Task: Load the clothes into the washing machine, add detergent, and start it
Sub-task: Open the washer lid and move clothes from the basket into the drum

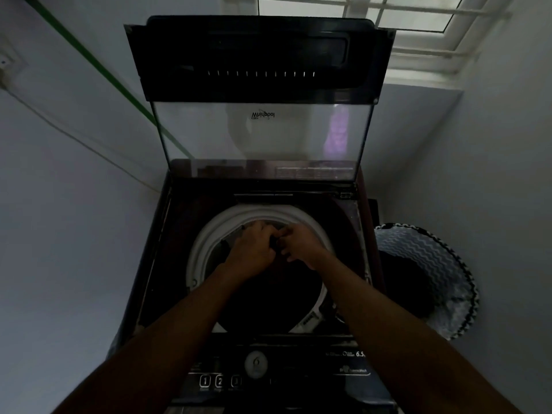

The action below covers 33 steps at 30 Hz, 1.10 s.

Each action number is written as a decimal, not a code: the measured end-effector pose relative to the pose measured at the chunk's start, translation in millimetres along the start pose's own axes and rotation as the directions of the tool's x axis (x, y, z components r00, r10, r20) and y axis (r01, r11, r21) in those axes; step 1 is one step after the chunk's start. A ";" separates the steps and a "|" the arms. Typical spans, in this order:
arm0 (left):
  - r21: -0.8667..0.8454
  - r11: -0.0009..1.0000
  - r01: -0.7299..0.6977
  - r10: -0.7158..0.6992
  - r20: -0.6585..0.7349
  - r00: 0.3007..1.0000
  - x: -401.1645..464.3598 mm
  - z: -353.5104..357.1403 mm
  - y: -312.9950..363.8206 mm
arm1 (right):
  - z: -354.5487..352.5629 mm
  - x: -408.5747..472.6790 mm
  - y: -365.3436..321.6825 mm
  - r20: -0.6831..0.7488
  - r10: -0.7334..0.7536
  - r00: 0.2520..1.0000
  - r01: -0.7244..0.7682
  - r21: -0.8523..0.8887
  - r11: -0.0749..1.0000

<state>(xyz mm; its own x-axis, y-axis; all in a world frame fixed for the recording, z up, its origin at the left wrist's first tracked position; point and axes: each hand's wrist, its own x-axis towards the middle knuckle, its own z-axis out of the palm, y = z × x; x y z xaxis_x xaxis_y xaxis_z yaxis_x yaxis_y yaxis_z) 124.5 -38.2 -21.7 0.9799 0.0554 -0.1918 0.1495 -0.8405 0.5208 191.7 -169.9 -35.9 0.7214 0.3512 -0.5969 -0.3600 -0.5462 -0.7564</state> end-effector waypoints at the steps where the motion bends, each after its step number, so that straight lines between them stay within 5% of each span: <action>1: -0.009 1.000 0.003 -0.003 0.016 1.000 1.5 -1.4 0.5 | 0.3 0.5 -0.4 0.006 -0.010 1.000 0.010 -0.005 1.000; 7: -0.070 0.996 -0.052 0.051 -0.024 0.998 17.7 6.4 14.6 | -21.0 -6.8 3.7 -0.055 -0.075 0.996 0.079 0.078 0.994; 12: -0.167 0.974 -0.150 0.146 -0.039 0.989 34.2 26.4 57.1 | -70.3 -23.9 20.9 -0.304 -0.138 0.943 0.198 0.175 0.964; 20: -0.249 0.859 -0.448 0.450 -0.052 0.892 53.2 71.7 160.3 | -170.8 -67.7 83.4 -0.611 0.063 0.789 0.220 0.377 0.900; 28: -0.110 0.841 -0.530 0.541 0.221 0.811 98.4 148.3 234.8 | -228.0 -68.5 192.0 -0.519 0.302 0.800 -0.029 0.470 0.882; 33: 0.032 0.929 -0.369 0.326 0.404 0.855 135.1 211.3 254.1 | -260.4 -31.9 259.0 -0.459 0.423 0.781 -0.197 0.462 0.865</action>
<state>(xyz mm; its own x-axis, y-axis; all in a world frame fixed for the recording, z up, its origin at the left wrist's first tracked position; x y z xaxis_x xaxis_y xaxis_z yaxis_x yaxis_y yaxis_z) 266.8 -358.1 -91.1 0.8328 -0.4443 -0.3302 -0.2271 -0.8182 0.5282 229.5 -520.6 -143.0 0.6827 -0.3064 -0.6634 -0.7267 -0.1900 -0.6601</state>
